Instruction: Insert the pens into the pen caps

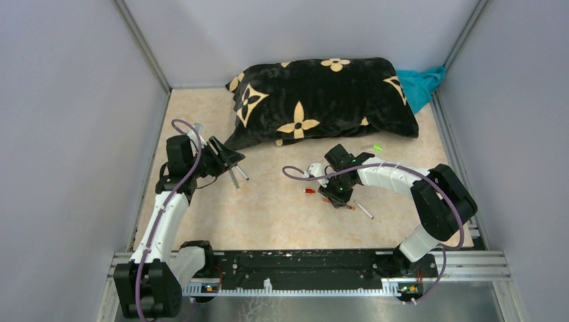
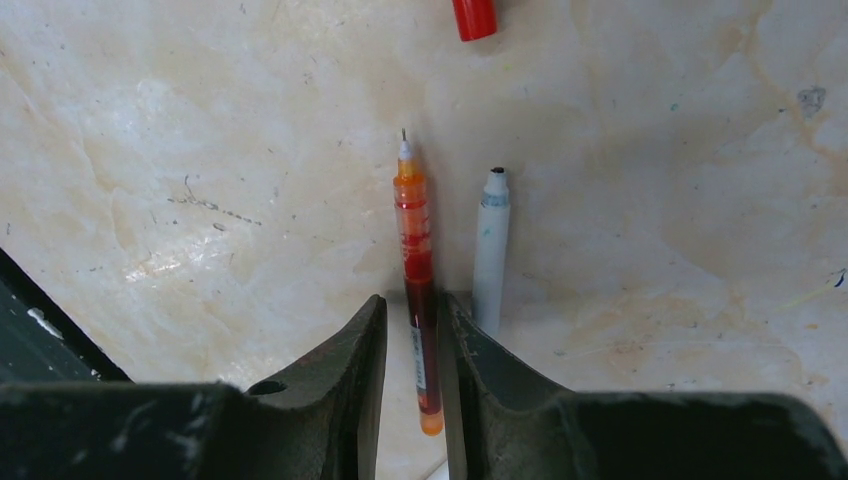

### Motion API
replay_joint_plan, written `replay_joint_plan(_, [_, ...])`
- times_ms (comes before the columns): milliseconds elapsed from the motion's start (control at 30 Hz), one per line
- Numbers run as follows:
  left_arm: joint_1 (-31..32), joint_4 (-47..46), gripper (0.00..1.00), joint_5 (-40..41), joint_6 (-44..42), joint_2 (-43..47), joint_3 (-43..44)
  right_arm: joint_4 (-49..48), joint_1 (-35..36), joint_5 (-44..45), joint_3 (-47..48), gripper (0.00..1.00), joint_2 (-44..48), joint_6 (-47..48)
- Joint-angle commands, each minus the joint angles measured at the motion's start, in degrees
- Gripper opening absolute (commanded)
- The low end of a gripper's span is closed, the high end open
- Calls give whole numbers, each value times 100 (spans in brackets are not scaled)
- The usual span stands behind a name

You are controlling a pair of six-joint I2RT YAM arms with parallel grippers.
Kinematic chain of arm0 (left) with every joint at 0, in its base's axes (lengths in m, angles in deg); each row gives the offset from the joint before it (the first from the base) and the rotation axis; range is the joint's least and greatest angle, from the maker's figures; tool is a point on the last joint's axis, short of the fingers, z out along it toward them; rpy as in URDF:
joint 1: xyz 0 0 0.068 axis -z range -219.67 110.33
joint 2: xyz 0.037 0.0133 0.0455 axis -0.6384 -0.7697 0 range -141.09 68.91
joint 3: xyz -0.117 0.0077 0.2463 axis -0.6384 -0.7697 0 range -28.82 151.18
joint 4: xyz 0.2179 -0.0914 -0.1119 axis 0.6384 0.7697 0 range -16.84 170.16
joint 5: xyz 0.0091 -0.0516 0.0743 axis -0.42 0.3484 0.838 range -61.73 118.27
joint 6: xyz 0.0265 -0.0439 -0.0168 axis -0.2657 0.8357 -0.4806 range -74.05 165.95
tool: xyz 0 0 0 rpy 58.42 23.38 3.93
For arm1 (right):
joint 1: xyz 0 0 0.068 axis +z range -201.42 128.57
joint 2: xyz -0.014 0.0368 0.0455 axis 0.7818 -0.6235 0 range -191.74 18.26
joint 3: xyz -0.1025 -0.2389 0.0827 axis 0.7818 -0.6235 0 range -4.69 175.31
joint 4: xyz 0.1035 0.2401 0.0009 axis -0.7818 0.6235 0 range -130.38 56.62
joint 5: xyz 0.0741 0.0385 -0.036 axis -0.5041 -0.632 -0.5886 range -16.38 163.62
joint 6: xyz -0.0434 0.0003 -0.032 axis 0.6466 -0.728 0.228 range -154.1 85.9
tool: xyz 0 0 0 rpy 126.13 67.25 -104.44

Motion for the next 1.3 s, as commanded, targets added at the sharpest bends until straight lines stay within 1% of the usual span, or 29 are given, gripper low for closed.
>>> replay_joint_plan(0, [-37,-56,58,-71,-26,80,-10,-134,256,248,-221,25,163,136])
replay_joint_plan(233, [-36,-55,58,-69,-19,85,10,-191,502,531,-472,22,279,180])
replay_joint_plan(333, [-37,-58,58,-68,-23,94,16,-163,535,523,-504,15,278,186])
replay_joint_plan(467, [-37,-64,58,-91,4,90,21,-111,559,446,-467,2,261,154])
replay_joint_plan(500, [-37,-68,58,-95,12,94,21,-85,562,373,-443,0,257,131])
replay_joint_plan(667, [-35,-198,59,-289,41,160,38,177,433,-89,-130,0,360,65])
replay_joint_plan(733, [-32,-406,63,-510,96,208,14,332,265,-382,57,0,427,48])
replay_joint_plan(867, [-9,-1240,78,-1033,410,425,-226,889,-186,-1213,519,0,495,204])
replay_joint_plan(1000, [85,-2896,86,-1441,1091,719,-709,1403,-585,-2191,1076,0,600,414])
replay_joint_plan(1067, [388,-3694,88,-1431,1423,777,-919,1600,-800,-2662,1380,0,633,441])
replay_joint_plan(1133, [769,-4266,89,-1206,1586,744,-1012,1790,-1064,-3148,1743,0,621,439])
replay_joint_plan(1267, [1955,-5046,89,-246,1701,424,-1005,2099,-1523,-4011,2657,0,488,347])
